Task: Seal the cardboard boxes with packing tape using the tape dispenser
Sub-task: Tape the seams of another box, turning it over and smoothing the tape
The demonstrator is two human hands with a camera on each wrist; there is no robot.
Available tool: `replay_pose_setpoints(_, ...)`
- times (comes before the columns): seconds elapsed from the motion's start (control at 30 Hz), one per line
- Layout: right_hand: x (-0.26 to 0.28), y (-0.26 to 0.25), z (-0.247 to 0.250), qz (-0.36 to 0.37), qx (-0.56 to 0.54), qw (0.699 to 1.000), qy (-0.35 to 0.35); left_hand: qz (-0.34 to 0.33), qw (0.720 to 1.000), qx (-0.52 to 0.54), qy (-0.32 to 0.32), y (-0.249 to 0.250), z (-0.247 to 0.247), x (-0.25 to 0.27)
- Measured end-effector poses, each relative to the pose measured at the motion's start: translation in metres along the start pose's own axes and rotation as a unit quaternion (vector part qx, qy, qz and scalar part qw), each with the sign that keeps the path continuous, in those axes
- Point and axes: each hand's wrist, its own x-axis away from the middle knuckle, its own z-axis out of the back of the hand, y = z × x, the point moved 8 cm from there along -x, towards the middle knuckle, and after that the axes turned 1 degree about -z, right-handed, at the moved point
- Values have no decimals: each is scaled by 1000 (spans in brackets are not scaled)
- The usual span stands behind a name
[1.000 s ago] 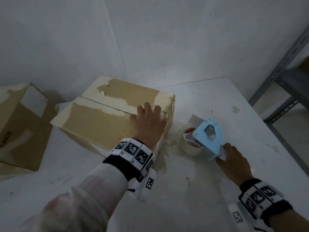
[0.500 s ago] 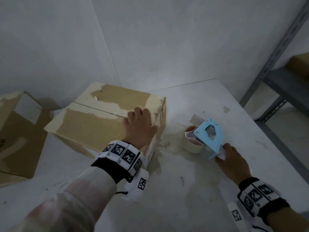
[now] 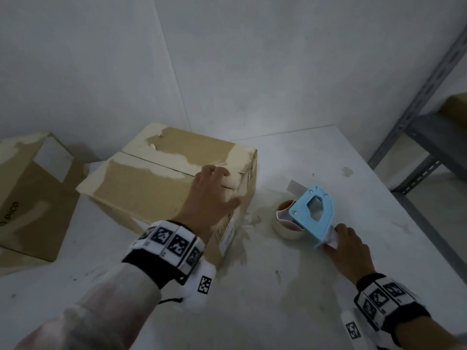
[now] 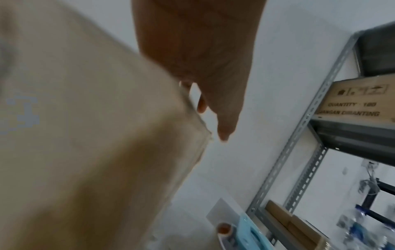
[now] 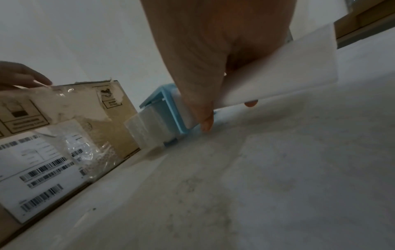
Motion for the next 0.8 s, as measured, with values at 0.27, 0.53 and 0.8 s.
replay_pose_setpoints(0.27,-3,-13,-12,-17,-49,996,-70,171,974,-61,136,-101,75,24)
replay_pose_setpoints(0.53,-6,-104,59,66,-86,992,69,370,928,8,50,-199,55,42)
replay_pose_setpoints(0.8,-25,-267,21,240,-86,967,-19,261,960,-94,-35,-225,46,17)
